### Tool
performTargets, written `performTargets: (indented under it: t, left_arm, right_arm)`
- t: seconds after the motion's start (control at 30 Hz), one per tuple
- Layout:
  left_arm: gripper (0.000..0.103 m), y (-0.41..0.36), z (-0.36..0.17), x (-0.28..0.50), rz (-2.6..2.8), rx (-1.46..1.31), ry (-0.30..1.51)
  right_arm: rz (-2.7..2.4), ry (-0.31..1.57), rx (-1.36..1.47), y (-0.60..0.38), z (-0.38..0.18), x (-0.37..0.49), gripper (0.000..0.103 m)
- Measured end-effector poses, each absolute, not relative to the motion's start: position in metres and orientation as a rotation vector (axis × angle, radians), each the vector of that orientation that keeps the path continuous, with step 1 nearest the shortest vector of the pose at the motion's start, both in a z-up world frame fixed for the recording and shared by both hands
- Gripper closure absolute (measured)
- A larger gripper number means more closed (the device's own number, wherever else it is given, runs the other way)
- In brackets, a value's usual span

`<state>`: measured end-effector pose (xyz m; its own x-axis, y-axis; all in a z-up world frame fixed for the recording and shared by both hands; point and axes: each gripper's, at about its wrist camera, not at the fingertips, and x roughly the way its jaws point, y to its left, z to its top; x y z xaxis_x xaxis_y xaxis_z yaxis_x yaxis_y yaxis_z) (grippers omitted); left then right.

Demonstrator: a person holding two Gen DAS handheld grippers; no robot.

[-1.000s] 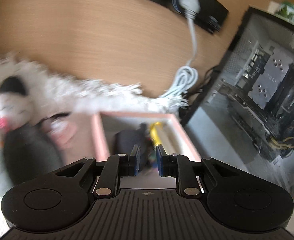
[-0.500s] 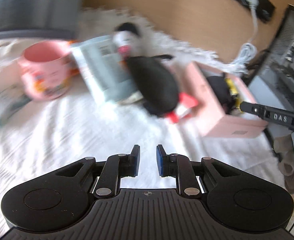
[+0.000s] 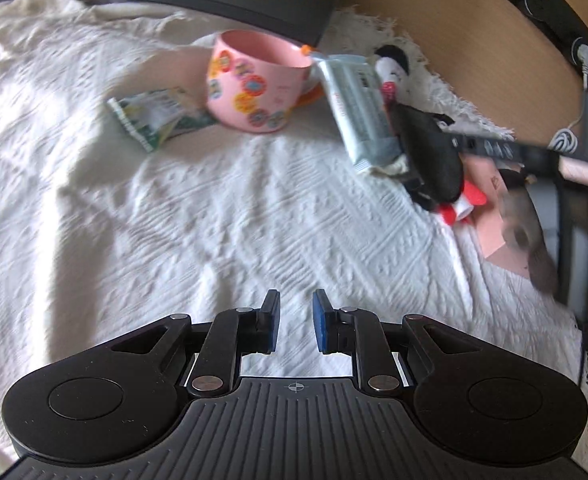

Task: Organize soft objects
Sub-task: 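Grasp the black round mesh pouch with the right tool, then grasp the white foam stick with red tip with the left tool while the right tool holds the pouch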

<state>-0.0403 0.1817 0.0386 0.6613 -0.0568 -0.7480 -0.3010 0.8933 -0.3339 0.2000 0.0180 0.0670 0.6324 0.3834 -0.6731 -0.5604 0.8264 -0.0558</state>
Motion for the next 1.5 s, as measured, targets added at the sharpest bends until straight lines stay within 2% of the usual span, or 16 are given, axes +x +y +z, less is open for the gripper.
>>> performTargets:
  t: [0.23, 0.3, 0.37, 0.4, 0.47, 0.57, 0.97, 1.07, 1.3, 1.33, 1.4, 1.47, 1.5]
  left_arm:
    - [0.084, 0.204, 0.038, -0.057, 0.183, -0.497, 0.844]
    - [0.084, 0.208, 0.037, -0.055, 0.183, -0.502, 0.846]
    - [0.084, 0.209, 0.036, -0.052, 0.175, -0.504, 0.848]
    - [0.084, 0.209, 0.036, -0.05, 0.168, -0.503, 0.848]
    - [0.084, 0.207, 0.035, -0.044, 0.144, -0.497, 0.849]
    - [0.084, 0.203, 0.034, -0.034, 0.108, -0.487, 0.849]
    - [0.084, 0.203, 0.05, 0.027, 0.042, -0.465, 0.772]
    - [0.084, 0.198, 0.058, 0.055, -0.001, -0.439, 0.742]
    - [0.084, 0.146, 0.058, 0.115, -0.152, -0.441, 0.804]
    - [0.084, 0.138, 0.058, 0.125, -0.168, -0.457, 0.818]
    - [0.084, 0.122, 0.056, 0.148, -0.181, -0.474, 0.836]
    - [0.084, 0.111, 0.054, 0.174, -0.142, -0.474, 0.868]
    - [0.084, 0.106, 0.052, 0.186, -0.113, -0.476, 0.884]
  right_arm:
    - [0.592, 0.858, -0.162, 0.033, 0.042, 0.24, 0.01]
    - [0.587, 0.845, -0.157, 0.036, 0.042, 0.232, 0.02]
    - [0.578, 0.839, -0.164, 0.036, 0.043, 0.22, 0.047]
    - [0.579, 0.847, -0.154, 0.034, 0.045, 0.214, 0.054]
    - [0.615, 0.876, -0.115, 0.027, 0.048, 0.202, 0.076]
    - [0.627, 0.885, -0.096, 0.016, 0.055, 0.177, 0.083]
    - [0.504, 0.928, 0.058, -0.081, 0.097, 0.082, 0.085]
    - [0.441, 0.949, 0.113, -0.108, 0.095, 0.068, 0.085]
    - [0.305, 1.0, 0.237, -0.159, 0.077, 0.046, 0.084]
    - [0.298, 0.999, 0.249, -0.164, 0.076, 0.042, 0.083]
    - [0.265, 0.982, 0.227, -0.17, 0.074, 0.036, 0.07]
    - [0.232, 0.961, 0.185, -0.17, 0.074, 0.029, 0.042]
    - [0.222, 0.949, 0.17, -0.169, 0.074, 0.026, 0.041]
